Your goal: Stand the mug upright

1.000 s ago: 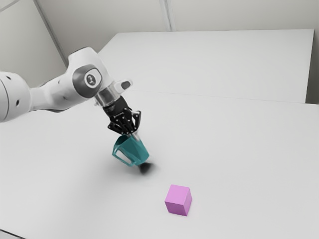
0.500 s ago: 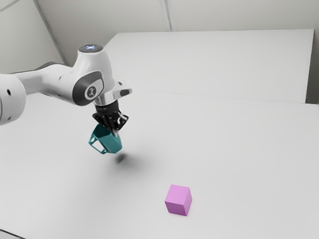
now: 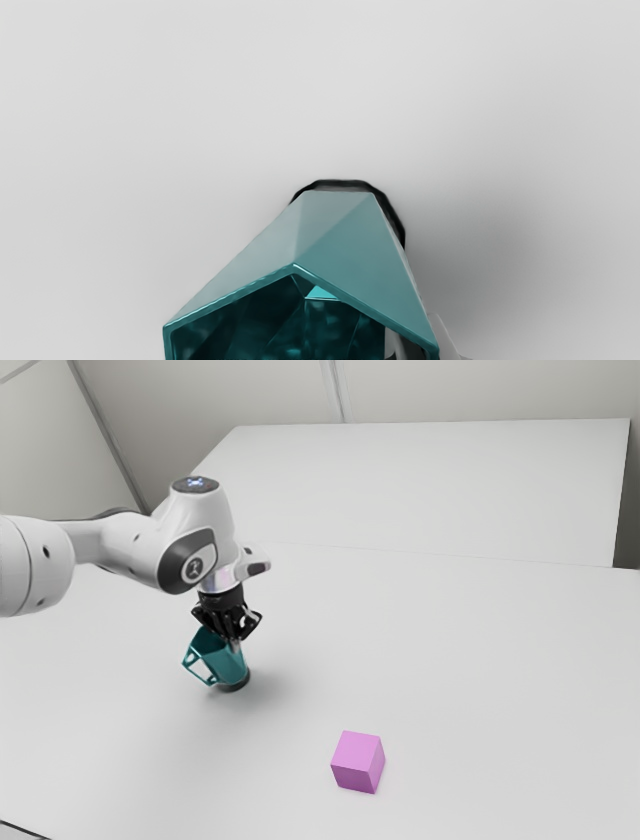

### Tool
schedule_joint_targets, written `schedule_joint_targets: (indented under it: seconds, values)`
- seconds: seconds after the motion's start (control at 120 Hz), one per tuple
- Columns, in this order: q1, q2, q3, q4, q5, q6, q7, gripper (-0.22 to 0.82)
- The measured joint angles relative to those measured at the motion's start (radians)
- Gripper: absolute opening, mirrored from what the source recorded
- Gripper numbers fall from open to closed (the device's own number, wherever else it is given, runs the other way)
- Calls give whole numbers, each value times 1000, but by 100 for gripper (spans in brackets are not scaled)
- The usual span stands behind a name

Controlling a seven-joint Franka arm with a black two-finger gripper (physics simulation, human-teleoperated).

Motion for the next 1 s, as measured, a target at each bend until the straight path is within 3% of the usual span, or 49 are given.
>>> schedule_joint_targets:
  seconds: [0.142, 0.333, 0.508, 0.742, 1.0]
  values:
    - [-1, 7, 0, -1, 0, 12, -3, -18]
    - [-2, -14, 0, -7, -7, 8, 3, 24]
    - [0, -49, -2, -8, -8, 1, 6, 44]
    - [4, -131, -12, 21, -32, -44, 10, 55]
    - [-3, -149, -14, 189, -45, -189, 22, 59]
